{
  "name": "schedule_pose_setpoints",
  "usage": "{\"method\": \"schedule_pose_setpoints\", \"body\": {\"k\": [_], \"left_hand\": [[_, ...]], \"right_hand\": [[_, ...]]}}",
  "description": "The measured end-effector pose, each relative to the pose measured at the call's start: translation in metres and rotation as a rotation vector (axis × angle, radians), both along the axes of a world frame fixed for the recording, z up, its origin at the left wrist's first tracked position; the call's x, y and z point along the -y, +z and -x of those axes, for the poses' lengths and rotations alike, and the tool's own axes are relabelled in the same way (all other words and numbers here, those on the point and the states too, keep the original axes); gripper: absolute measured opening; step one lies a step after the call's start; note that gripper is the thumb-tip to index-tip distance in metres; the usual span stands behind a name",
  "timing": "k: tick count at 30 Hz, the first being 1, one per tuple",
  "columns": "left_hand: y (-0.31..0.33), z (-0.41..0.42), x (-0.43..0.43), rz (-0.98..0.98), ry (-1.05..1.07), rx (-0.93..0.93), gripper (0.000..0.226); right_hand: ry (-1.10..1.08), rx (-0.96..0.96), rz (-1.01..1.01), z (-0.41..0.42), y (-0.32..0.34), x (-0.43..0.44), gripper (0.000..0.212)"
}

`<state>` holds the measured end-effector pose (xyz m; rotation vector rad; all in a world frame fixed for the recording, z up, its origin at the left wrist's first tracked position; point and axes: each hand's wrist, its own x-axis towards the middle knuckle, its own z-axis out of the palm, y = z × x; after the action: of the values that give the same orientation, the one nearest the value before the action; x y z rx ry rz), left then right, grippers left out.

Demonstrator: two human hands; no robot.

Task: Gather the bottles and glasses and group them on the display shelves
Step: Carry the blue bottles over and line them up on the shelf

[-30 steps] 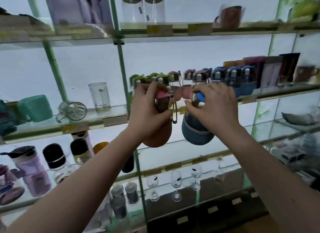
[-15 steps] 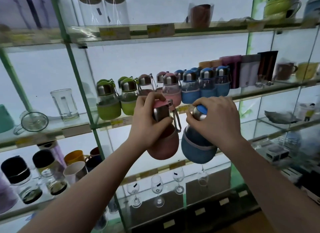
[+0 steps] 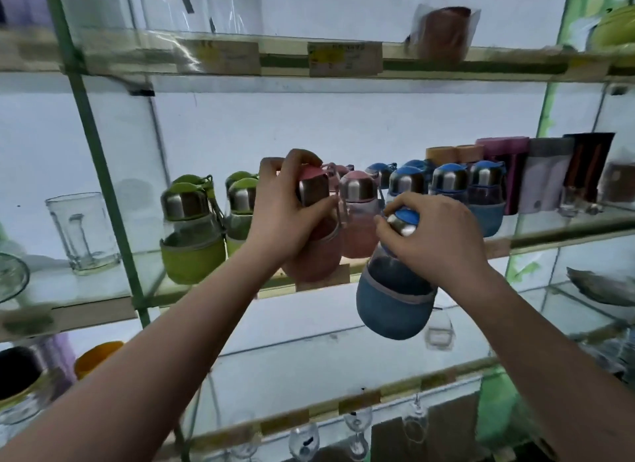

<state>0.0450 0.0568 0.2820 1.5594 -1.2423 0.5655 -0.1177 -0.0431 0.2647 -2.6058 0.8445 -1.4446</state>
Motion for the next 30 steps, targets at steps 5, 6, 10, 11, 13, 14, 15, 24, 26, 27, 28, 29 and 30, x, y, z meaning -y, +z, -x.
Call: {"method": "schedule_pose_setpoints", "body": {"k": [5,6,10,11,13,14,15,24,26,27,28,29,30], "left_hand": [[0.002,-0.017,0.028,0.002,-0.004,0.010,0.043],[0.002,-0.019,0.031,-0.001,-0.001,0.008,0.042],[0.004,-0.027,0.044,-0.008,0.027,0.003,0.038],[0.004,-0.029,0.047,-0.015,0.032,0.003,0.038],[0.003,-0.032,0.054,-0.027,0.041,0.000,0.038],[0.001,-0.033,0.057,-0.032,0.048,-0.005,0.038],[0.000,-0.034,0.061,-0.039,0.062,-0.012,0.037],[-0.019,-0.038,0.087,-0.062,0.239,-0.027,0.037],[-0.023,-0.039,0.092,-0.051,0.261,-0.011,0.038],[-0.025,-0.040,0.094,-0.045,0.272,-0.010,0.039],[-0.026,-0.041,0.096,-0.042,0.289,-0.010,0.041],[-0.028,-0.041,0.098,-0.039,0.313,-0.009,0.043],[-0.030,-0.041,0.100,-0.033,0.344,-0.004,0.045]], "right_hand": [[0.006,-0.055,-0.018,-0.018,0.003,0.021,0.023],[0.002,-0.078,-0.024,-0.020,0.004,0.025,0.024],[0.026,-0.125,-0.060,-0.026,0.009,0.040,0.031],[0.036,-0.131,-0.073,-0.028,0.009,0.043,0.030],[0.058,-0.135,-0.093,-0.030,0.010,0.050,0.027],[0.071,-0.135,-0.101,-0.031,0.010,0.052,0.026],[0.088,-0.137,-0.106,-0.032,0.011,0.055,0.025],[0.204,-0.172,-0.072,-0.036,0.026,0.078,0.022],[0.221,-0.167,-0.064,-0.037,0.029,0.082,0.022],[0.226,-0.167,-0.057,-0.037,0.029,0.084,0.021],[0.233,-0.167,-0.052,-0.037,0.029,0.085,0.021],[0.241,-0.168,-0.049,-0.037,0.029,0.086,0.021],[0.252,-0.170,-0.051,-0.037,0.029,0.088,0.021]]}}
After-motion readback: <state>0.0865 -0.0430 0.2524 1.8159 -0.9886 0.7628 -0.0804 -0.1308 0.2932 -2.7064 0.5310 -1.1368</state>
